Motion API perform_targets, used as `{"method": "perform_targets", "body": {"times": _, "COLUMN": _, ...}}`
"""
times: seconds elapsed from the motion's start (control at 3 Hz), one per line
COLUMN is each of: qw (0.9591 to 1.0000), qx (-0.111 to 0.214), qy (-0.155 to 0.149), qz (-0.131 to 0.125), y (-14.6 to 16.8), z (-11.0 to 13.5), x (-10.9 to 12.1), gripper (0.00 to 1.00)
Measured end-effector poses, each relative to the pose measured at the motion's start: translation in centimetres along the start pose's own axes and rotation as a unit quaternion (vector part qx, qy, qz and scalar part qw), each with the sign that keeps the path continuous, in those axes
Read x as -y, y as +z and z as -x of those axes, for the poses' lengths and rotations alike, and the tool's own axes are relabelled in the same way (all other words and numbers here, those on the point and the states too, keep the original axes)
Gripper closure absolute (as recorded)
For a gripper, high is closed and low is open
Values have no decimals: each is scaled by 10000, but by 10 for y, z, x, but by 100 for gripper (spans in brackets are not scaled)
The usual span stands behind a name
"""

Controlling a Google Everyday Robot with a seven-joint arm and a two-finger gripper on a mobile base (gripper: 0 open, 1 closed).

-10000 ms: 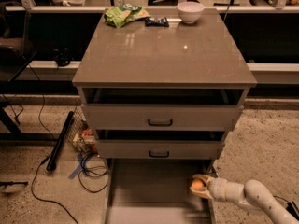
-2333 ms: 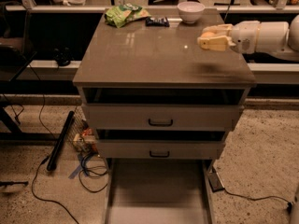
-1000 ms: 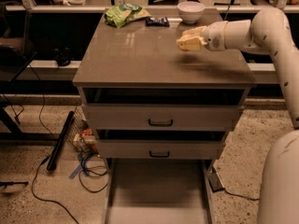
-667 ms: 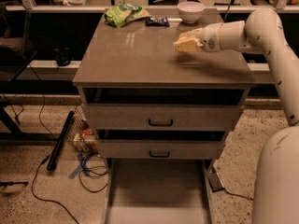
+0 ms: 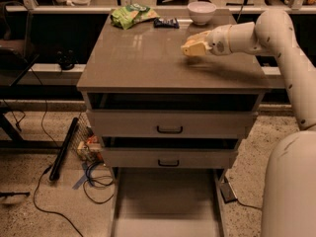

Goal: Pick orange from bottom drawer and place on counter

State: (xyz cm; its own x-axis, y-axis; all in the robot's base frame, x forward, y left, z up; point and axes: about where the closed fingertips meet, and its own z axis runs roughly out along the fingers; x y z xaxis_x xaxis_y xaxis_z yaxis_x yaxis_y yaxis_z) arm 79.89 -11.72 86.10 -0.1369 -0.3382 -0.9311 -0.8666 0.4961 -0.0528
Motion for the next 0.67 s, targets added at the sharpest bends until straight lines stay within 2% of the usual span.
{"method": "perform_targets", "body": {"times": 0.67, "qw": 9999, "qx": -108, "qy": -1, "qz": 14, "y": 3, "z": -2, "x": 0, "gripper": 13}}
